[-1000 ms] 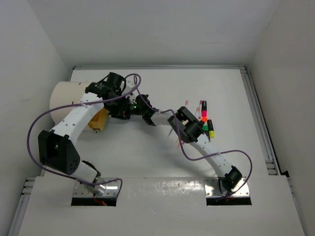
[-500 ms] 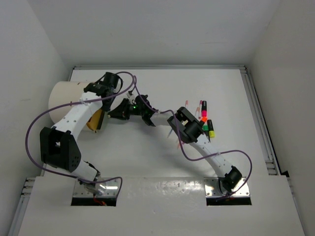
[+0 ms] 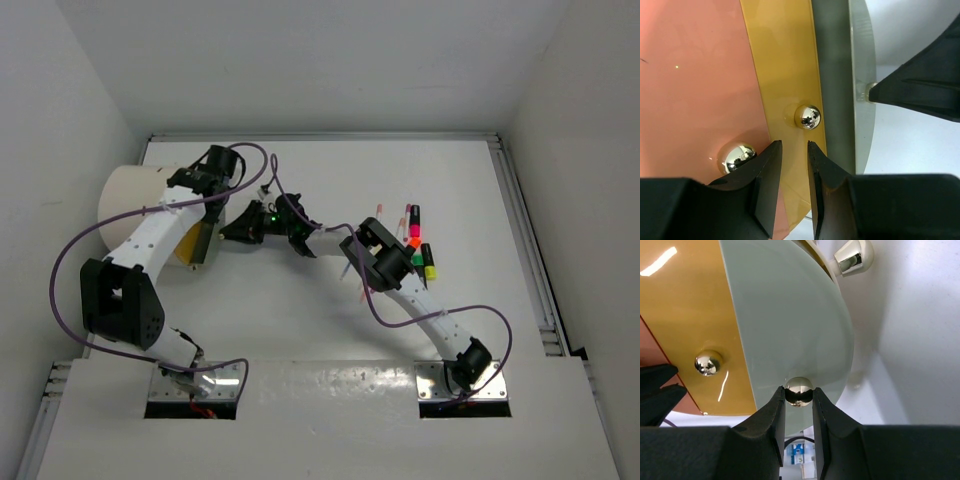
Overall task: Sort the stationery into containers
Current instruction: Close the drawer in the storage box, then open the drawer in the storage box.
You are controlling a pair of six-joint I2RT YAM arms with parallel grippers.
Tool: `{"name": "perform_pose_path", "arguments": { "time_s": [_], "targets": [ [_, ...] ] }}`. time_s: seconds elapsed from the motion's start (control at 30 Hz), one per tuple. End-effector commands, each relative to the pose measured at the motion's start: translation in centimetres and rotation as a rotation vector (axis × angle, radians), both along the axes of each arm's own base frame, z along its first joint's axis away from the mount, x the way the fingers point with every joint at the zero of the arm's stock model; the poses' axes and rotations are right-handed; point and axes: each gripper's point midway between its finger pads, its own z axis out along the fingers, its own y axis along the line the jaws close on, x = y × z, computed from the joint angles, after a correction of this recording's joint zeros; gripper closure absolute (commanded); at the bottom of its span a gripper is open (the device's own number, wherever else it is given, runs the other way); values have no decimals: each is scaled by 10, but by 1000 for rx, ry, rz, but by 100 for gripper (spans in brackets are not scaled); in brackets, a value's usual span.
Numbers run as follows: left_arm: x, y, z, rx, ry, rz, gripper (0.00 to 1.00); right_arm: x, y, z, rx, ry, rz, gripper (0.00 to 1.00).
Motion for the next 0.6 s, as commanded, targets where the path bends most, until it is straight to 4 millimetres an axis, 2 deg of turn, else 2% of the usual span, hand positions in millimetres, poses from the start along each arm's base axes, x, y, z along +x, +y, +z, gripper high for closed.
{"name": "perform_pose_path", "arguments": {
  "time_s": [0.0, 0.57],
  "targets": [
    [1, 12, 2, 28, -14, 43, 66, 5, -3, 49, 111, -99, 3, 100],
    [5, 10, -1, -16, -5, 47, 65, 2, -25, 53, 120, -94, 15, 100]
  ]
}}
